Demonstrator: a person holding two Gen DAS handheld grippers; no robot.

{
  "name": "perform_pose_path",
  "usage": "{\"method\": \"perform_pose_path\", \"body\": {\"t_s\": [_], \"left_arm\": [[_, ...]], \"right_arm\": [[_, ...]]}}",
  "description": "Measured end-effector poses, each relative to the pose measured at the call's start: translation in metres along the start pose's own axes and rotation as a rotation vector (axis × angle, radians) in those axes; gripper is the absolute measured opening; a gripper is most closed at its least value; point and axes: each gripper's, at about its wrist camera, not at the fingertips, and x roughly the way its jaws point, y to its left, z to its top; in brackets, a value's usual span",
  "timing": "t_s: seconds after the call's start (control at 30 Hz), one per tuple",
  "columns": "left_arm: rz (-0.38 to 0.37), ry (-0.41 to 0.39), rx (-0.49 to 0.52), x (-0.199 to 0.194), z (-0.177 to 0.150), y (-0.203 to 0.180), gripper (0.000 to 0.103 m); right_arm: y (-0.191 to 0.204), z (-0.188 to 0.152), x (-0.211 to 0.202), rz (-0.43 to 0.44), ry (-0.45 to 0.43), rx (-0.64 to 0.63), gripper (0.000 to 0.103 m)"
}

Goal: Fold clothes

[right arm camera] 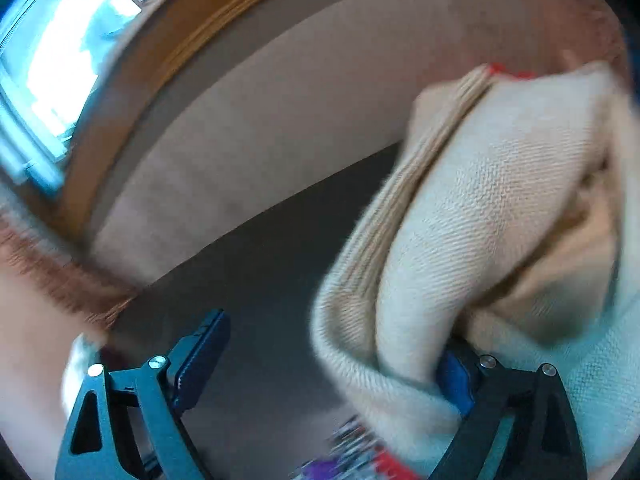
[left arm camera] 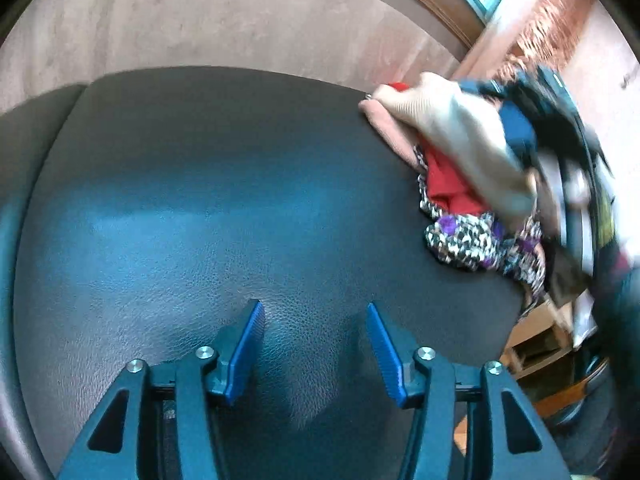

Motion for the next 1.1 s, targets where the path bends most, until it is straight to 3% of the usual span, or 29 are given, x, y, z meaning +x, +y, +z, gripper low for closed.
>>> {"method": "perform_pose_path", "body": {"t_s": [0.17, 0.3, 0.37, 0.47, 0.57, 0.63, 0.8, 0.9, 1.1], "left_arm": [[0.006, -0.026, -0.06, -0.018, 0.008, 0.013, 0.052], [-0.05, -0.04, -0.042, -0.032, 0.026, 0.005, 0.052], [-0.076, -0.034, 0.007, -0.032, 0.039, -0.007, 0.052], [-0.099, -0.031, 0.08, -0.026, 0.06, -0.029, 0.053], [-0.137, -0.021, 0.127, -0.013, 0.078, -0.047, 0.053], [-0.17, 0.004, 0.142, 0.003, 0.092, -0.059, 0.053], [-0.138, 0.028, 0.205, 0.051, 0.125, -0.085, 0.053], [-0.118, 0.048, 0.255, 0.078, 0.134, -0.099, 0.053], [-0.078, 0.101, 0.333, 0.128, 0.146, -0.114, 0.053]], "right_arm": [[0.035, -0.076, 0.012, 0.04, 0.029, -0.035, 0.103], [0.043, -0.119, 0.024, 0.011, 0.06, -0.014, 0.103], [0.045, -0.131, 0.01, -0.019, 0.032, -0.014, 0.102], [0.045, -0.137, -0.024, 0.029, -0.038, 0.013, 0.103], [0.039, -0.135, -0.051, 0.024, -0.079, 0.031, 0.103], [0.033, -0.136, -0.076, 0.008, -0.124, 0.036, 0.103], [0.005, -0.132, -0.131, -0.083, -0.256, 0.085, 0.103], [-0.016, -0.131, -0.145, -0.13, -0.302, 0.136, 0.103], [-0.027, -0.119, -0.135, -0.21, -0.35, 0.191, 0.103]]}}
